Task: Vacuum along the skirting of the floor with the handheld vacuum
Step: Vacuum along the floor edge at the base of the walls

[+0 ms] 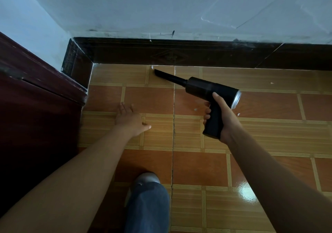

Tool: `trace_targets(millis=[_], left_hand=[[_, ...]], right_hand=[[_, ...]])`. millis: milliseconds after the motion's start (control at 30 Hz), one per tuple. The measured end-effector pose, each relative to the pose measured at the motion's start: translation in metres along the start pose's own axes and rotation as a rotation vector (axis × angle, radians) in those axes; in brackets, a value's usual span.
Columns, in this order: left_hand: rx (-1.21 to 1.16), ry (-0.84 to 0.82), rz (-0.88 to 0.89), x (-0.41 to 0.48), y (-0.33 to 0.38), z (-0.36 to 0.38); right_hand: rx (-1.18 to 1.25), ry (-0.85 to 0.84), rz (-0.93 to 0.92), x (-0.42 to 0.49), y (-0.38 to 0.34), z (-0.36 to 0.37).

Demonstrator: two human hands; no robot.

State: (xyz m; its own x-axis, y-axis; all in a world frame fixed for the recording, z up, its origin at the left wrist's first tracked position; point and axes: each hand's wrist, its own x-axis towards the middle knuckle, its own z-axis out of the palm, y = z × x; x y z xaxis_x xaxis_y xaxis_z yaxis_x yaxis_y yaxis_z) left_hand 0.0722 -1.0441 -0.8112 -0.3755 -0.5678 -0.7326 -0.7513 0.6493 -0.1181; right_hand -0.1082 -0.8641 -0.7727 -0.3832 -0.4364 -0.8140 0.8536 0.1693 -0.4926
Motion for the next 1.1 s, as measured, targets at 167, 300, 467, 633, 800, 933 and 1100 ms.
trace_targets(millis=[167, 300, 467, 633, 800, 933, 1100], left_hand=[[0.02, -0.007, -0.004, 0.001, 0.001, 0.0], [0.024, -0.006, -0.002, 0.002, 0.002, 0.001], [0.035, -0.014, 0.006, 0.003, 0.001, 0.001], [0.033, -0.044, 0.002, 0.004, 0.002, -0.002], [0.038, -0.046, 0.003, 0.002, 0.002, -0.002], [0.057, -0.038, 0.007, 0.001, 0.002, -0.003], [0.057, -0.036, 0.006, 0.001, 0.003, -0.003]], right_hand=[[0.021, 0.012, -0.008, 0.001, -0.002, 0.001], [0.036, 0.014, -0.012, 0.004, -0.001, 0.008], [0.029, 0.002, -0.009, 0.007, 0.001, 0.015], [0.014, -0.011, -0.018, 0.009, 0.0, 0.016], [-0.016, -0.008, -0.049, 0.009, -0.004, 0.017], [-0.021, 0.011, -0.086, 0.006, -0.006, 0.015], [-0.025, 0.009, -0.111, 0.005, -0.006, 0.015]])
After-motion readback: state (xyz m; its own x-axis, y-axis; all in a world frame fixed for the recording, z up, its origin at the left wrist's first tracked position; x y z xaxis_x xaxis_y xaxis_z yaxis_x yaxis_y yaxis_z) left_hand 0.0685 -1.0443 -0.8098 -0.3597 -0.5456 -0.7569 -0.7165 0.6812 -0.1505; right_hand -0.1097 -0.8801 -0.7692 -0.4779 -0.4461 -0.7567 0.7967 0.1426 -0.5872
